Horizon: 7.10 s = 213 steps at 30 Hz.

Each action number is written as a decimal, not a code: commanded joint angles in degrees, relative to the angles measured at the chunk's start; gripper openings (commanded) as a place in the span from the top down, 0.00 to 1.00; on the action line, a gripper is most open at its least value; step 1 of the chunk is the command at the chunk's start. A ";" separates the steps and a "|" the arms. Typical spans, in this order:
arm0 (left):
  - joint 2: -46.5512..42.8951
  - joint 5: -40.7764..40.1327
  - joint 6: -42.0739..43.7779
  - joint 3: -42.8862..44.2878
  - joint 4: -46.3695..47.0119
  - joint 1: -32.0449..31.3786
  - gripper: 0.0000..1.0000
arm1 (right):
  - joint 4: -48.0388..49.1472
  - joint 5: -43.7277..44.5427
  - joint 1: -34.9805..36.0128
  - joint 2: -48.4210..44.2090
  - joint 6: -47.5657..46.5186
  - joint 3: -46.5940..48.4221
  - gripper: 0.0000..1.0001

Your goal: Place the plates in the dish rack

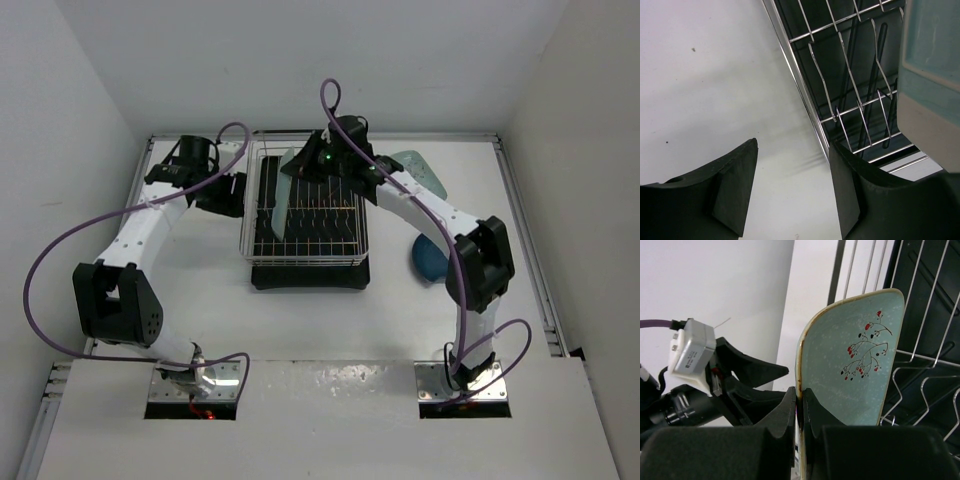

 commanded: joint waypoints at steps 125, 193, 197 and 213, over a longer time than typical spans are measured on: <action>6.93 -2.54 4.25 2.78 -1.65 2.60 0.24 | -21.18 25.57 -20.91 11.28 -60.05 -9.42 1.00; 0.61 1.33 3.72 2.25 -2.18 4.71 0.24 | 5.51 -9.30 -27.94 -33.75 -12.96 -20.76 1.00; 0.08 1.86 3.72 1.73 -2.18 4.71 0.24 | 18.79 -11.17 -18.45 -34.72 0.30 -25.43 1.00; -2.47 1.86 3.72 0.67 -2.18 5.23 0.24 | 28.32 -7.32 -2.98 -22.24 5.52 -24.29 1.00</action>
